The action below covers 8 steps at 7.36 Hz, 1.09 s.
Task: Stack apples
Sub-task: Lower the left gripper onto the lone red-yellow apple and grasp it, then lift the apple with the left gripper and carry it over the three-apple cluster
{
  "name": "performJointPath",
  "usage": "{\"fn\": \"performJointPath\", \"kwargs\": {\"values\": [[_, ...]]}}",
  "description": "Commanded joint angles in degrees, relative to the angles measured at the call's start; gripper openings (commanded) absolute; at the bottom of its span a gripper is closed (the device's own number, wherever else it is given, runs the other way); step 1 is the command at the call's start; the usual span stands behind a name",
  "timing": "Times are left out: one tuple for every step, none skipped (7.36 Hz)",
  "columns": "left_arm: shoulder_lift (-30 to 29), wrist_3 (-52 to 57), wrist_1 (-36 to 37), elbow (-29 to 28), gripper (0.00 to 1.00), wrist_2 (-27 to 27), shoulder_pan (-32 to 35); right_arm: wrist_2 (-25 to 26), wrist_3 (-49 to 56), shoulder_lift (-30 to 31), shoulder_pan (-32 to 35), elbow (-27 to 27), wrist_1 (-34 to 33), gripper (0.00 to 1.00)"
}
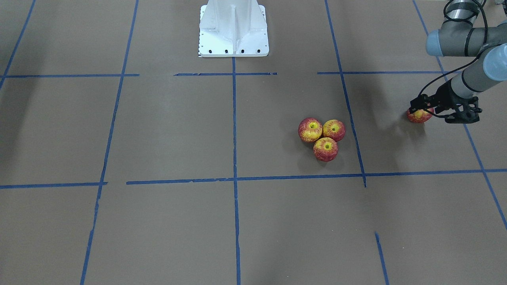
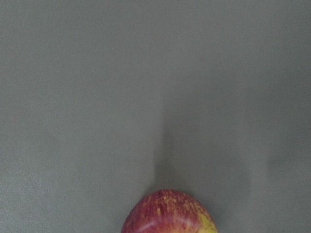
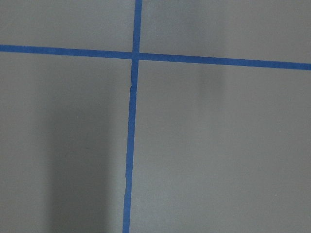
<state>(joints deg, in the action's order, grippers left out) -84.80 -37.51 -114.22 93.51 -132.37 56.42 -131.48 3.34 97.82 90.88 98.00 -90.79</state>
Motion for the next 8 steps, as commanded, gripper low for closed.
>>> {"fn": "performJointPath", "kwargs": {"values": [[0.0,0.0,0.0,-0.6,1.00,0.0,-0.8,0.0,0.0,0.0,0.0,0.0,0.0,1.00],[0.0,0.0,-0.1,-0.6,0.94,-0.1,-1.1,0.0,0.0,0.0,0.0,0.0,0.0,1.00],[0.0,0.2,-0.1,-0.6,0.64,-0.1,-1.1,0.0,0.0,0.0,0.0,0.0,0.0,1.00],[-0.2,0.5,0.0,-0.5,0.13,0.0,-1.2,0.0,0.0,0.0,0.0,0.0,0.0,1.00],[-0.3,0.2,0.0,0.3,0.00,-0.1,-1.1,0.0,0.0,0.0,0.0,0.0,0.0,1.00],[-0.4,-0.2,0.7,4.4,0.00,-0.5,-1.1,0.0,0.0,0.0,0.0,0.0,0.0,1.00],[-1.3,-2.0,2.2,8.8,0.00,-0.7,-1.0,0.0,0.0,0.0,0.0,0.0,0.0,1.00],[-5.2,-8.1,6.1,11.1,0.00,-0.6,-1.0,0.0,0.0,0.0,0.0,0.0,0.0,1.00]]}}
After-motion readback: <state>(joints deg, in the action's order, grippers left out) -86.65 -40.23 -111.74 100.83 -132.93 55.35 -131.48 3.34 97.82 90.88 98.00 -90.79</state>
